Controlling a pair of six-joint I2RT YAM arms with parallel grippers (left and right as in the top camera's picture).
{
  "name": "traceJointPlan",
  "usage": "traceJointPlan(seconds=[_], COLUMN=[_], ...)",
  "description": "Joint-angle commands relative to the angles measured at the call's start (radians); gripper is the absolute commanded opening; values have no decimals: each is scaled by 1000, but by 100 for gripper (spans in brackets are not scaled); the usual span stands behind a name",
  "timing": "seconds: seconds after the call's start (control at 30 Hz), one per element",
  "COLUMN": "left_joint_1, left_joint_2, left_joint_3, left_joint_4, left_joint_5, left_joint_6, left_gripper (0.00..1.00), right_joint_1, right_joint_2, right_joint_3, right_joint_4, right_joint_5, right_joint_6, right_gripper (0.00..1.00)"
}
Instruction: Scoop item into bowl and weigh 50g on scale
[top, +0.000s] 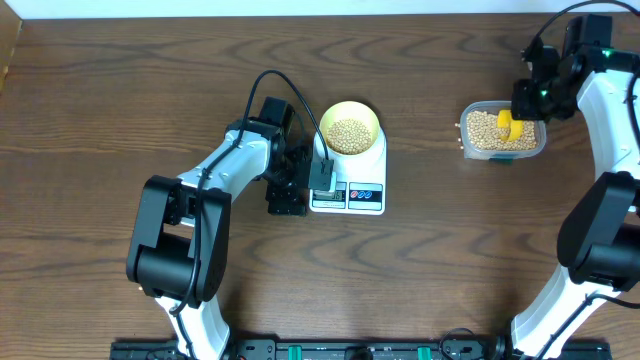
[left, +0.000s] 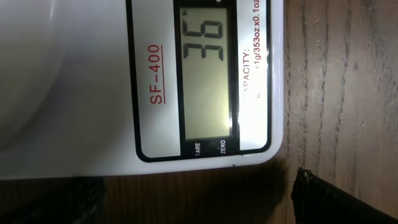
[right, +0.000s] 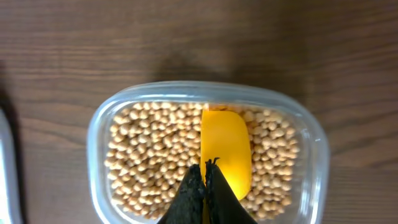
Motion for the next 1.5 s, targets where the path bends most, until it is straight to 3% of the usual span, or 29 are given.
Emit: traceJointPlan(seconds=[0.0, 0.43, 0.8, 1.2, 1.47], left_joint_1=[-9, -9, -9, -9, -9], left_joint_2=[11, 11, 11, 11, 12], left_joint_3=[-11, -11, -11, -11, -11], left_joint_4=[-6, -6, -6, -6, -6], left_joint_5=[20, 20, 20, 20, 20], left_joint_6=[14, 14, 14, 14, 14], left_gripper=[98, 98, 98, 98, 98], right_joint_1=[-26, -142, -177, -286, -345], right_joint_2=[-15, -15, -16, -18, -18], right_joint_3=[-14, -149, -179, -177, -172], right_joint_4=[-11, 65, 136, 77, 52], right_joint_5=[-102, -407, -516, -583, -734], right_joint_6=[-11, -26, -26, -27, -34], right_gripper=[1, 1, 1, 1, 1])
